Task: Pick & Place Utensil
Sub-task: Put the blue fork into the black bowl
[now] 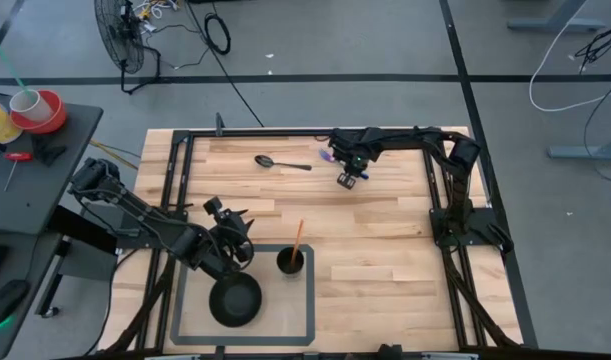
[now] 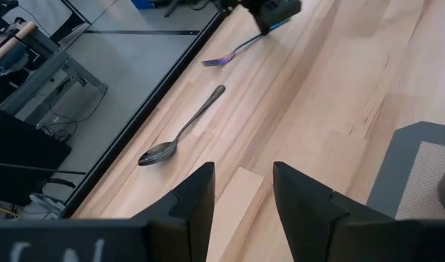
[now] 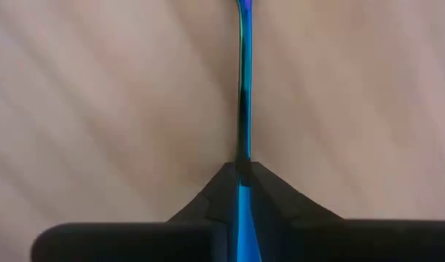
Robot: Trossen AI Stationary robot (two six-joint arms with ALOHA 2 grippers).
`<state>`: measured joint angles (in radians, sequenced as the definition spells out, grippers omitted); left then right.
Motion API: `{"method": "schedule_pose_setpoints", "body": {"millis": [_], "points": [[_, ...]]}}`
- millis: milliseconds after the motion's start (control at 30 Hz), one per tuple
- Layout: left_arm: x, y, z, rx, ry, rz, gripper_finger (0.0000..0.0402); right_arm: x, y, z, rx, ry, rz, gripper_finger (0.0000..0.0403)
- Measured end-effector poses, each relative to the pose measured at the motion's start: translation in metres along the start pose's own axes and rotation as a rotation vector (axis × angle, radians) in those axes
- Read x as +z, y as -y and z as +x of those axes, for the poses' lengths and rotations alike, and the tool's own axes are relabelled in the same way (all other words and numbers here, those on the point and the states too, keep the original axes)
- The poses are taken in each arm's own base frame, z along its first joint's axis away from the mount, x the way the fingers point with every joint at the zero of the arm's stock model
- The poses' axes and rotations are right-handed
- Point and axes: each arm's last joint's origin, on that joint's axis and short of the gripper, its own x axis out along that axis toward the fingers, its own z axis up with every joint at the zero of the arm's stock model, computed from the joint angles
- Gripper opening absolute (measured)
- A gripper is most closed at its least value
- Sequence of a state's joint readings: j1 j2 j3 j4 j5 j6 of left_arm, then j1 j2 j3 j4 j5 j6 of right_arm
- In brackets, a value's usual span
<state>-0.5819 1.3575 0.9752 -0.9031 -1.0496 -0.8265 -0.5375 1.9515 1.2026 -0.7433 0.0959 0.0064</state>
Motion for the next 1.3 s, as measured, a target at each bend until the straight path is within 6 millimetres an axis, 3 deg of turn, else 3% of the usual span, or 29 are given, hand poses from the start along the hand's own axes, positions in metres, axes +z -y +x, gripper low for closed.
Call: {"method": "schedule_pose_setpoints", "body": {"millis": [233,333,667,867,1300], "points": [[0.0,0.0,0.0,0.0,0.0,0.0,0.0144,-0.02,-0.02,-0.003,0.014,-0.198,-0.078,0.0042],[0.0,0.0,0.0,0.0,0.0,0.0,0.0144,-0.022,-0.026,-0.003,-0.007,-0.206,-0.097,0.0057],[0.0,0.0,0.0,0.0,0.0,-0.002,0.0144,-0.001,-0.038,-0.017,0.025,-0.097,-0.121,0.012],[-0.001,0.002,-0.001,-0.02,-0.006,0.002,0.0144,0.013,-0.026,-0.015,0.089,0.027,-0.037,0.0113],[-0.001,0.003,-0.002,-0.033,-0.015,-0.002,0.0144,0.018,-0.025,-0.01,0.091,0.116,-0.018,0.0105]]}}
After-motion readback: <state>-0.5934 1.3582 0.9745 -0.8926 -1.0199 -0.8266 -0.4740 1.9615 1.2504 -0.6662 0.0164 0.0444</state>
